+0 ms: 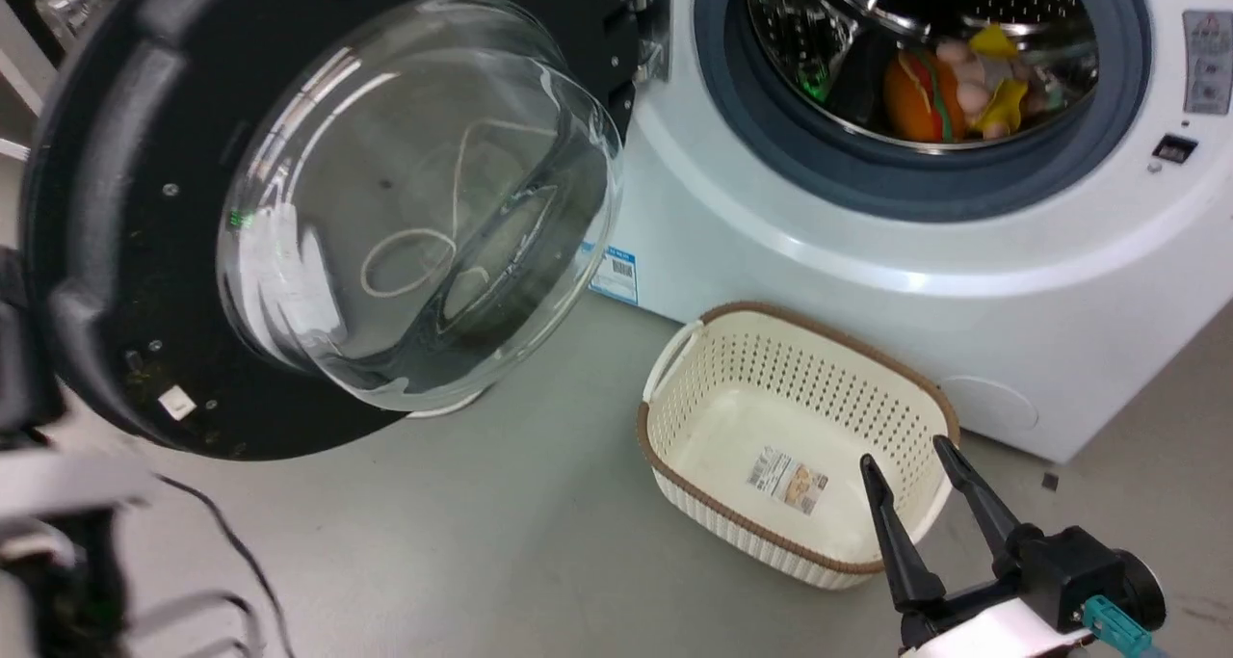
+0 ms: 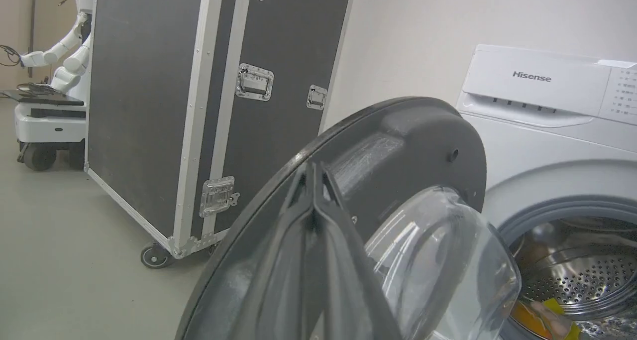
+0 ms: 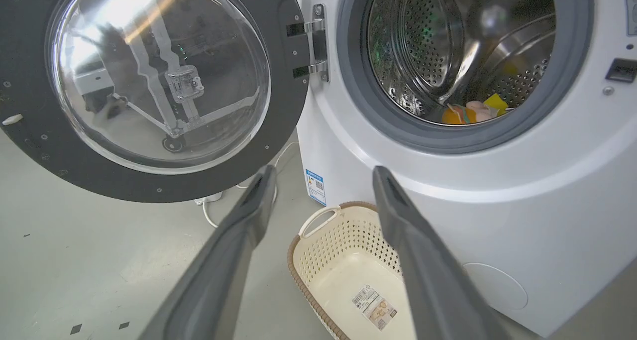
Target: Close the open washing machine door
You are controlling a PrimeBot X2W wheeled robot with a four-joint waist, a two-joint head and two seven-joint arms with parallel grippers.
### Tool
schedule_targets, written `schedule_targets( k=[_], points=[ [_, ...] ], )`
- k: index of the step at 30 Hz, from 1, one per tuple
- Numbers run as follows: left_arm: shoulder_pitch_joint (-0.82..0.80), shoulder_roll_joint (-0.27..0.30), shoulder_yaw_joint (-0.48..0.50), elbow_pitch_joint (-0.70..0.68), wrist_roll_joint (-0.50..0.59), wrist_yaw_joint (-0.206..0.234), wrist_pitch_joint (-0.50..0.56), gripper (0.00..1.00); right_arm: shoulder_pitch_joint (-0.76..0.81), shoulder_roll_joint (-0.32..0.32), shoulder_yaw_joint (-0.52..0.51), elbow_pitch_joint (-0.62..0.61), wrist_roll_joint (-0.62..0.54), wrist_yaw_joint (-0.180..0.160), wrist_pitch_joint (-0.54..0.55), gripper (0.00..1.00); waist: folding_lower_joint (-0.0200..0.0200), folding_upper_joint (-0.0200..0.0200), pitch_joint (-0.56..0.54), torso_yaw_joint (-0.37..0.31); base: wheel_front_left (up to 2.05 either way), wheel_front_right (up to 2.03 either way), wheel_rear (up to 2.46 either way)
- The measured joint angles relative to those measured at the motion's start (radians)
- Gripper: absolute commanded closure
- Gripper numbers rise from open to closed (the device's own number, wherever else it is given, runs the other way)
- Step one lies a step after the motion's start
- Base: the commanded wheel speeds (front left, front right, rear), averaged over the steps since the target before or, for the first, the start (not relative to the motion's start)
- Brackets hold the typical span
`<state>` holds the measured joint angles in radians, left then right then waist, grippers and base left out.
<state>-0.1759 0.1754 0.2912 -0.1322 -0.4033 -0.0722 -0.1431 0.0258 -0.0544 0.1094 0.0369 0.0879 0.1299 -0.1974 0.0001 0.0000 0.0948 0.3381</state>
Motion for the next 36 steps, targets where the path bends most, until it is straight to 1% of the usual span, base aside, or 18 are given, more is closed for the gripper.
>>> schedule_targets(
  k=[4, 6, 10, 13, 16, 19, 23, 28, 32, 36],
  points=[
    [-0.104, 0.075, 0.087, 0.081, -0.125, 0.001, 0.079, 1.00, -0.017, 0.000, 0.009, 0.000, -0.004, 0.000, -0.009, 0.00, 0.0000, 0.0000, 0.032, -0.009, 0.00, 0.00, 0.00],
    [-0.154, 0.113, 0.129, 0.132, -0.187, 0.012, 0.128, 1.00, -0.025, 0.001, 0.014, 0.000, -0.004, 0.000, -0.016, 0.00, 0.0000, 0.0000, 0.047, -0.015, 0.00, 0.00, 0.00],
    [-0.240, 0.186, 0.185, 0.262, -0.321, 0.052, 0.287, 1.00, -0.039, -0.001, 0.023, 0.000, -0.003, 0.000, -0.023, 0.00, 0.0001, 0.0000, 0.074, -0.025, 0.00, 0.00, 0.00],
    [-0.296, 0.213, 0.222, 0.353, -0.435, 0.088, 0.414, 1.00, -0.040, -0.002, 0.024, 0.001, -0.003, 0.000, -0.029, 0.00, 0.0000, 0.0000, 0.091, -0.030, 0.00, 0.00, 0.00],
    [-0.350, 0.219, 0.260, 0.418, -0.565, 0.126, 0.544, 1.00, -0.042, -0.004, 0.028, 0.001, 0.000, 0.000, -0.035, 0.00, 0.0000, 0.0000, 0.105, -0.031, 0.00, 0.00, 0.00],
    [-0.378, 0.222, 0.276, 0.447, -0.670, 0.136, 0.668, 1.00, -0.051, -0.006, 0.032, 0.002, 0.002, 0.000, -0.042, 0.00, 0.0000, 0.0000, 0.116, -0.031, 0.00, 0.00, 0.00],
    [-0.382, 0.236, 0.287, 0.447, -0.768, 0.129, 0.793, 1.00, -0.058, -0.006, 0.029, 0.003, 0.005, 0.000, -0.051, 0.00, 0.0000, 0.0000, 0.126, -0.027, 0.00, 0.00, 0.00],
    [-0.342, 0.235, 0.297, 0.396, -0.895, 0.103, 0.969, 1.00, -0.060, -0.006, 0.018, 0.012, 0.009, 0.000, -0.060, 0.00, -0.0001, 0.0000, 0.115, -0.023, 0.00, 0.00, 0.00],
    [-0.265, 0.194, 0.284, 0.316, -0.964, 0.085, 1.073, 1.00, -0.059, -0.004, 0.000, 0.022, 0.009, 0.000, -0.060, 0.00, -0.0002, 0.0000, 0.090, -0.026, 0.00, 0.00, 0.00],
    [-0.178, 0.128, 0.254, 0.222, -1.009, 0.081, 1.151, 1.00, -0.059, -0.002, -0.021, 0.032, 0.009, 0.000, -0.060, 0.00, -0.0002, 0.0000, 0.056, -0.035, 0.00, 0.00, 0.00]
  ],
)
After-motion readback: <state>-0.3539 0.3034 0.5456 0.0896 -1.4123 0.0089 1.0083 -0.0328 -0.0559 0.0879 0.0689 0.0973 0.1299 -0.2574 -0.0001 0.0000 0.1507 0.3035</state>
